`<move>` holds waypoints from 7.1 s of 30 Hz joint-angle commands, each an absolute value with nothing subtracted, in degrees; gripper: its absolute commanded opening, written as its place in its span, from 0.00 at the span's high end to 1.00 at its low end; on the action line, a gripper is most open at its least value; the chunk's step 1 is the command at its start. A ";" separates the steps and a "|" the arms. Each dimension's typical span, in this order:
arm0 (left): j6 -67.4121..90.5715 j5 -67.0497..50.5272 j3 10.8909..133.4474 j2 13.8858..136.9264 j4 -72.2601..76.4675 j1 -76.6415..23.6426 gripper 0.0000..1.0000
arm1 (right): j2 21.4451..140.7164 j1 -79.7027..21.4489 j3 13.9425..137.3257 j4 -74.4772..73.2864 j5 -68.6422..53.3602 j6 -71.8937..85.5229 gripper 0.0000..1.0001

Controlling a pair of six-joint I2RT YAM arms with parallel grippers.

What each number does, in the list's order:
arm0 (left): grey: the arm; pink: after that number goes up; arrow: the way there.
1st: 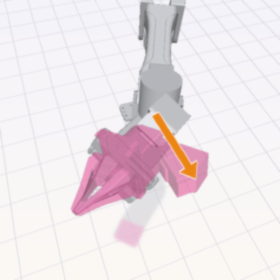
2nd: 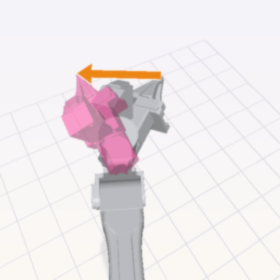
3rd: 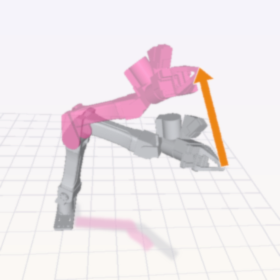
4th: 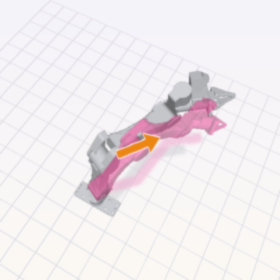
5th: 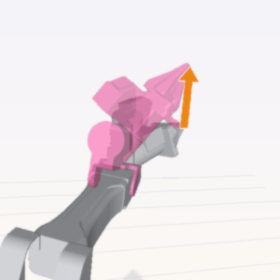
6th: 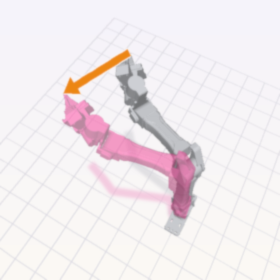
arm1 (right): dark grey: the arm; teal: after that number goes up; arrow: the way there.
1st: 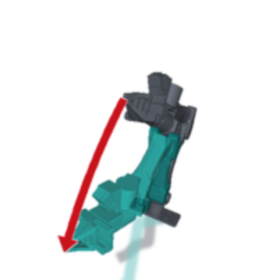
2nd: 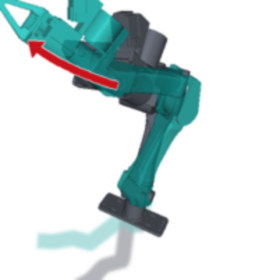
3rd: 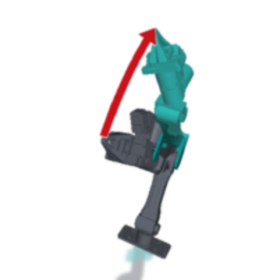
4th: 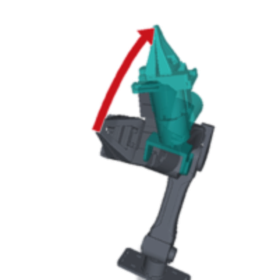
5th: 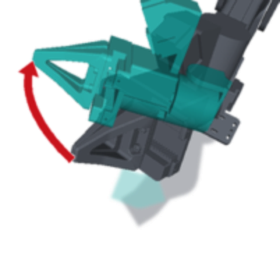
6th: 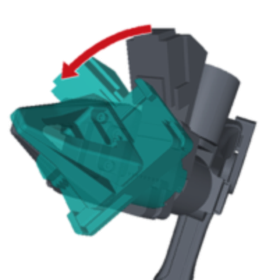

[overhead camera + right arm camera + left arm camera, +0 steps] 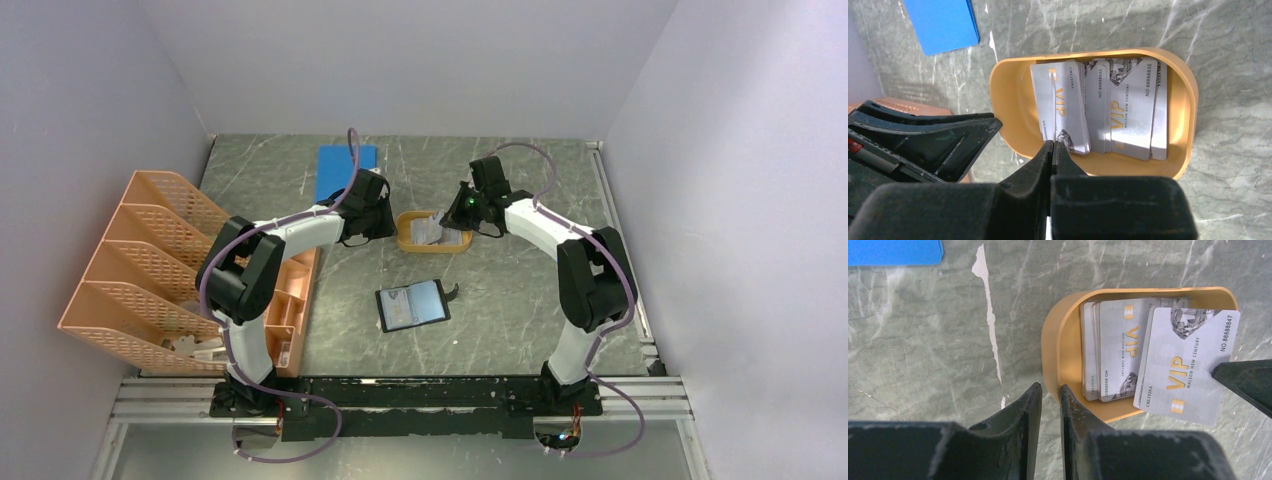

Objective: Put the credit cards into the card holder
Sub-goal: Pick up the credit card from the storage box, then place the credit card in the storage box.

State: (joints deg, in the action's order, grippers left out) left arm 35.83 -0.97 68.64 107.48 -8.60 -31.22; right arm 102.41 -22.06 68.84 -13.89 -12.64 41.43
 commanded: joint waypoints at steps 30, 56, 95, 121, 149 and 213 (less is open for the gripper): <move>40.86 -4.93 63.30 88.42 -9.39 -30.31 0.43 | 88.23 -12.52 50.93 3.62 -43.83 73.34 1.00; 62.58 -38.08 41.68 76.29 33.76 -25.40 0.41 | 82.97 -12.34 39.75 47.57 -55.17 87.71 1.00; 64.08 -41.37 44.98 82.41 39.90 -27.32 0.53 | 82.18 -12.76 40.03 50.13 -55.72 89.83 1.00; 68.62 -42.36 46.96 87.07 47.98 -29.18 0.87 | 83.30 -13.89 39.53 49.67 -55.46 88.50 1.00; 63.48 -41.00 59.37 111.64 48.18 -24.79 0.95 | 105.62 -13.48 50.21 41.08 -47.67 70.19 1.00; 33.69 -8.66 67.80 94.54 -8.55 -31.94 0.11 | 63.83 -12.00 40.66 -16.93 -27.08 37.12 1.00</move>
State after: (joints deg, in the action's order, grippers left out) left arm 37.93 -19.46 66.17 101.58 2.09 -27.55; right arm 67.61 -11.11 43.81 -10.20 -28.21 41.17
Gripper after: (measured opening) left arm 0.889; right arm 0.008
